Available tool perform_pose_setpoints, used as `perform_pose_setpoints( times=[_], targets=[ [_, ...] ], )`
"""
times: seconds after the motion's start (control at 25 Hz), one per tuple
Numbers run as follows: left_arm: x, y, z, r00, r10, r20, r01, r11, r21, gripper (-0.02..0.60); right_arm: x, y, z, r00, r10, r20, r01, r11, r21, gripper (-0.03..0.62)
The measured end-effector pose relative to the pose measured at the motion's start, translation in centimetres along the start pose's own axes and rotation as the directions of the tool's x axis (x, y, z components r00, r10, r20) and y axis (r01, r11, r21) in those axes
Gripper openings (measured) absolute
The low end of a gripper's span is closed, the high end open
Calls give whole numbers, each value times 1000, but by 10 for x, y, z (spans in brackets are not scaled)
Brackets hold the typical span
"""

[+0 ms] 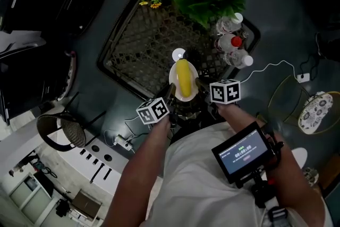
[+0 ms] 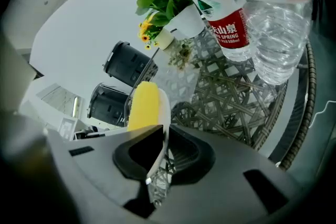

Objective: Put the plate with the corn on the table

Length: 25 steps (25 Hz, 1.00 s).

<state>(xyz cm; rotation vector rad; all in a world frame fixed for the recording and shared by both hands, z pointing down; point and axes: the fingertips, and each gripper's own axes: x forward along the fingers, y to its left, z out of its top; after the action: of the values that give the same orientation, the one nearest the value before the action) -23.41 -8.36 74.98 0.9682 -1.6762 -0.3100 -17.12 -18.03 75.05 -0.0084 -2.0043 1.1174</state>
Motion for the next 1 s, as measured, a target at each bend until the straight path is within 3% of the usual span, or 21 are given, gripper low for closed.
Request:
perform_pose_setpoints(
  times=[0.56,0.76,1.0],
  targets=[
    [39,14,34,998,64,-10,-63,997,48,44,30,-21,32,997,-80,21,80,996,-39,41],
    [48,19,38,995,101,-18,-100,995,28,44,37,-26,39,993,-116,31,117,992,-44,41],
    [53,21,40,987,159,-32,-158,986,50,44,42,-26,41,985,-169,14,170,976,-135,41]
  ],
)
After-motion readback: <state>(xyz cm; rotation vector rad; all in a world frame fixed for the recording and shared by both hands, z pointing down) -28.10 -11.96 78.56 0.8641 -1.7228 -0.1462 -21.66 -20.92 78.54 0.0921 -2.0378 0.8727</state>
